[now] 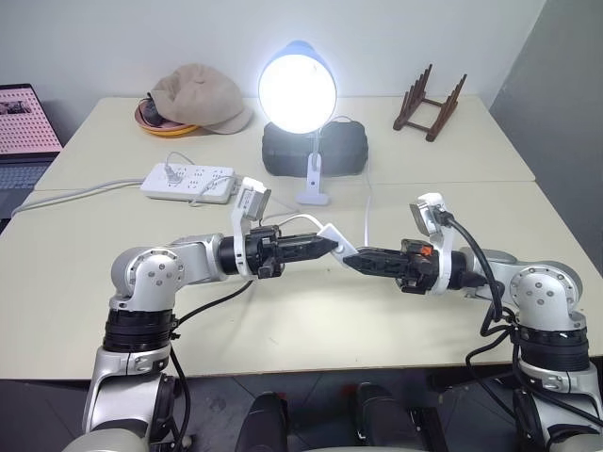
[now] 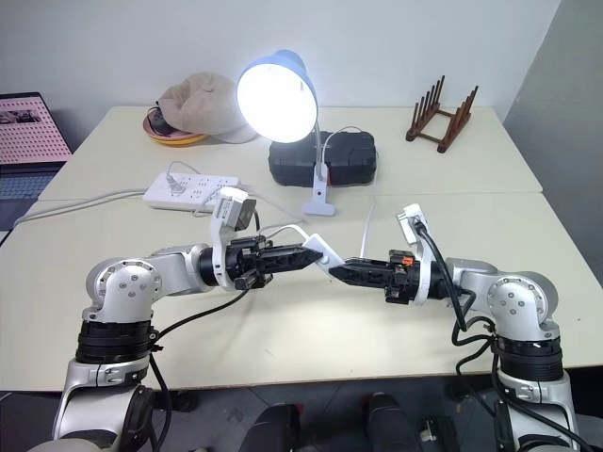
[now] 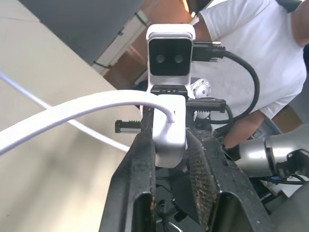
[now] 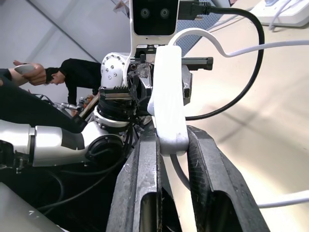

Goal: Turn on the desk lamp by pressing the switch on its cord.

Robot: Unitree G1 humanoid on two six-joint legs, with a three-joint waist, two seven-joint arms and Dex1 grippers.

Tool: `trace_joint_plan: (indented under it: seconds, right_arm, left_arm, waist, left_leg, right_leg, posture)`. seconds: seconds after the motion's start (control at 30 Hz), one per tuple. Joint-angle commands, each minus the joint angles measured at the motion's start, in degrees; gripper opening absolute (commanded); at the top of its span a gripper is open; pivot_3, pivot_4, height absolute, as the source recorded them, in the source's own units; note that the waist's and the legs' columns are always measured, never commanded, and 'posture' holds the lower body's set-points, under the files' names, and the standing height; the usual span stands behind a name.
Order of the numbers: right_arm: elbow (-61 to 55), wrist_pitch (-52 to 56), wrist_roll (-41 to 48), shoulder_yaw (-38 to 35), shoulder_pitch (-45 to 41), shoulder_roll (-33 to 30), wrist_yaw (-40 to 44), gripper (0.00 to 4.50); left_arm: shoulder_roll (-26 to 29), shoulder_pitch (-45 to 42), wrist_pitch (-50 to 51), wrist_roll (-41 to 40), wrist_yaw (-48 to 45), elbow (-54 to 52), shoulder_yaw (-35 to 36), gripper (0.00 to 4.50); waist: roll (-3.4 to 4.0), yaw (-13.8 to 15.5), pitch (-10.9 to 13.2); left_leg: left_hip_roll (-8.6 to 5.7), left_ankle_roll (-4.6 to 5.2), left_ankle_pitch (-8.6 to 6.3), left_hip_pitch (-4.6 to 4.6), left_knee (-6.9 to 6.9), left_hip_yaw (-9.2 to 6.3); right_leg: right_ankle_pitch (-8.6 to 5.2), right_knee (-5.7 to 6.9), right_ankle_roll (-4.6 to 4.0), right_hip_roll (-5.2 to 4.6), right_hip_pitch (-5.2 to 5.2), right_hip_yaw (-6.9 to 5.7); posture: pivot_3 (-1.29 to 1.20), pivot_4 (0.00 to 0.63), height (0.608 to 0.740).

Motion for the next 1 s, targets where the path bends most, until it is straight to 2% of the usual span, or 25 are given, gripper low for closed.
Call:
trace_joint_plan:
  seconds: [0.03,0.33,0.47,0.7,0.83,0.97,1.0]
  right_arm:
    - [-2.46,-0.61,1.38,0.56,0.05,-0.39,0.11,0.38]
    - [-2.02,-2.24,-0.1,1.4,-0.08,-1.25,0.86,0.38]
    - [-1.01,-3.93,-1.65,1.86,-0.99,-1.17,0.6,0.38]
    - [1.2,-7.43,-6.23,4.04,-2.21,-1.27,0.63,0.38]
    - [7.04,-17.38,-20.71,10.89,-4.02,-2.34,-2.38,0.38]
    - [16.07,-27.04,-33.8,16.67,-7.01,-3.26,-4.61,0.38]
    - [17.69,-29.33,-36.39,17.91,-7.48,-3.52,-4.34,0.38]
  left_arm:
    - [0.21,-0.66,-0.3,0.37,1.02,-1.2,0.09,0.59]
    - [0.02,-0.39,-1.26,1.24,2.27,-1.74,-0.14,0.56]
    - [1.43,0.75,-1.51,1.95,1.53,-1.94,-0.05,1.61]
    - [6.57,3.85,-5.66,6.89,0.64,-4.37,-0.32,2.96]
    - [9.71,4.72,-11.79,11.59,0.87,-9.2,0.0,3.57]
    - [13.86,5.42,-20.11,18.99,-1.37,-13.64,-2.69,4.46]
    - [14.37,5.72,-21.29,19.87,-1.64,-14.1,-2.96,4.46]
  waist:
    - [0.0,0.0,0.0]
    - [0.0,0.01,0.0]
    - [0.0,0.02,0.0]
    - [0.0,0.02,0.0]
    - [0.0,0.06,0.0]
    - [0.0,0.11,0.0]
    - [0.01,0.13,0.01]
  left_leg:
    - [0.0,0.0,0.0,0.0,-0.01,0.0]
    - [0.0,0.0,0.0,-0.06,-0.3,0.0]
    - [0.0,0.0,-0.01,-0.13,-0.35,0.01]
    - [0.01,0.0,0.0,-0.13,-0.4,-0.01]
    - [0.01,0.0,0.0,-0.14,-0.4,0.01]
    - [0.0,-0.01,0.0,-0.16,-0.4,0.05]
    - [0.0,-0.01,0.0,-0.17,-0.41,0.06]
  right_leg:
    - [0.0,-0.01,0.0,0.0,0.0,0.0]
    - [0.03,-0.44,0.03,0.0,0.0,-0.01]
    - [0.03,-0.54,0.04,-0.02,-0.01,-0.02]
    - [0.03,-0.51,0.03,-0.02,-0.07,-0.04]
    - [0.03,-0.54,0.03,-0.03,-0.07,-0.03]
    - [0.03,-0.57,0.03,-0.04,-0.11,-0.01]
    - [0.03,-0.58,0.03,-0.04,-0.11,-0.01]
  posture:
    - [0.0,0.15,0.74]
    - [0.0,0.15,0.74]
    - [0.0,0.15,0.74]
    - [0.0,0.15,0.74]
    - [0.0,0.15,0.74]
    - [0.0,0.15,0.74]
    - [0.0,0.15,0.74]
